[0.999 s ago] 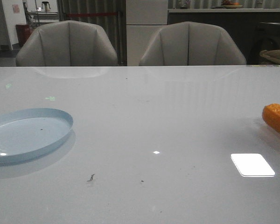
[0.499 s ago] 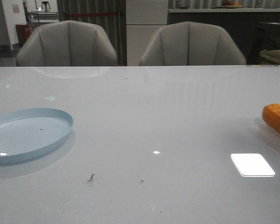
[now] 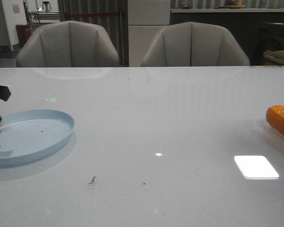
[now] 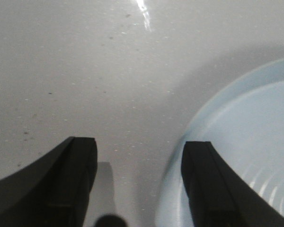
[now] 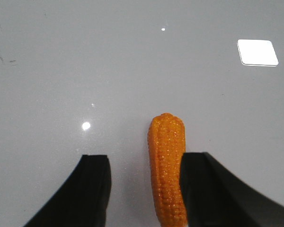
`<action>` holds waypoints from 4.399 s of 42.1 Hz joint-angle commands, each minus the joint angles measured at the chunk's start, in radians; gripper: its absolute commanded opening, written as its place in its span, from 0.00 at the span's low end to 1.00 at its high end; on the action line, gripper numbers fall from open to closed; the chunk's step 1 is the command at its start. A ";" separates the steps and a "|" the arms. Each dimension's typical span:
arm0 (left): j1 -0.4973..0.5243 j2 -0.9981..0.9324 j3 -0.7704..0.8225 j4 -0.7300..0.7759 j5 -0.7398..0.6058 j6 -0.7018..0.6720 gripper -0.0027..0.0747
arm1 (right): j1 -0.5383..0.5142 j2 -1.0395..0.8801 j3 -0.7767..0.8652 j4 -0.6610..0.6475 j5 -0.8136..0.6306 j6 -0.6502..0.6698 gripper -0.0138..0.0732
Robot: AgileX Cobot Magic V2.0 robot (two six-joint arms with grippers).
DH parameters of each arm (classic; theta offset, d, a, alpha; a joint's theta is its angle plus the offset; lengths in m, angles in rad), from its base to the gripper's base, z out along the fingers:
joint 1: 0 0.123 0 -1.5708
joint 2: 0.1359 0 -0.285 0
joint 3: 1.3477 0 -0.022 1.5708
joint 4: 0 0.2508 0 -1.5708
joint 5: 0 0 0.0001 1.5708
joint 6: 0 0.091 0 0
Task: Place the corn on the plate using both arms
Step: 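Lower the left gripper to the rim of the light blue plate and grasp it, then drag the plate with the left gripper toward the table center, then release the plate and lift the left gripper away, then lower the right gripper onto the orange corn cob and grasp it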
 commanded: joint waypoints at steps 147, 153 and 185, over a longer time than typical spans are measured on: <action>-0.165 -0.392 -0.256 0.080 -0.107 -0.040 0.61 | -0.035 0.438 -0.700 -0.012 0.559 -0.001 0.67; -0.139 -0.527 -0.047 0.080 -0.175 -0.040 0.61 | -0.035 0.545 -0.722 -0.012 0.553 -0.001 0.67; -0.133 -0.934 0.283 -0.014 -0.243 -0.040 0.61 | -0.091 0.668 -0.723 0.034 0.622 -0.018 0.73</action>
